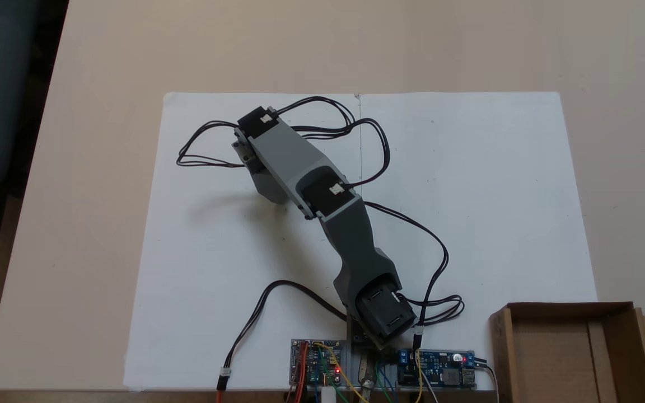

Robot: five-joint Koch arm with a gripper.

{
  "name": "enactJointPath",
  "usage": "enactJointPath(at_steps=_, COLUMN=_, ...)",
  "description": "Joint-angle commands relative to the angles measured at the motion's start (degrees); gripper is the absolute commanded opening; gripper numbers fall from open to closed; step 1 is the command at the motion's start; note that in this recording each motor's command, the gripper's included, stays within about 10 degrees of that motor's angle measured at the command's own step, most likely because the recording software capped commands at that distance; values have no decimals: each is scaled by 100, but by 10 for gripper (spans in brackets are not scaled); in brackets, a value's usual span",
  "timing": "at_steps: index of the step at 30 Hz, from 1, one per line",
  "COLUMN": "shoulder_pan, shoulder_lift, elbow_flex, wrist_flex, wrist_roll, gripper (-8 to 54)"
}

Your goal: Grasp a green dice and put it in the bin.

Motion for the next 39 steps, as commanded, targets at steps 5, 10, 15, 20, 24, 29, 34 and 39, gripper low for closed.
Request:
enactJointPath(at_steps=5, shoulder_pan=62, shoulder_lift=26, elbow_flex=-62, wrist_flex=-88, wrist_roll=422, gripper=425)
enactJointPath(at_steps=10, shoulder_pan=97, shoulder_lift=26, elbow_flex=26, wrist_flex=-88, wrist_roll=422, gripper=424)
enactJointPath(at_steps=15, shoulder_pan=123, shoulder_lift=26, elbow_flex=88, wrist_flex=-79, wrist_roll=413, gripper=424)
enactJointPath(at_steps=20, shoulder_pan=123, shoulder_lift=44, elbow_flex=176, wrist_flex=-53, wrist_roll=413, gripper=377)
enactJointPath(at_steps=24, shoulder_pan=114, shoulder_lift=105, elbow_flex=255, wrist_flex=-26, wrist_roll=422, gripper=280)
enactJointPath(at_steps=29, shoulder_pan=97, shoulder_lift=149, elbow_flex=290, wrist_flex=0, wrist_roll=422, gripper=182)
enactJointPath(at_steps=34, shoulder_pan=141, shoulder_lift=185, elbow_flex=281, wrist_flex=-44, wrist_roll=422, gripper=136)
enactJointPath(at_steps=39, shoulder_pan=211, shoulder_lift=281, elbow_flex=281, wrist_flex=-97, wrist_roll=422, gripper=121)
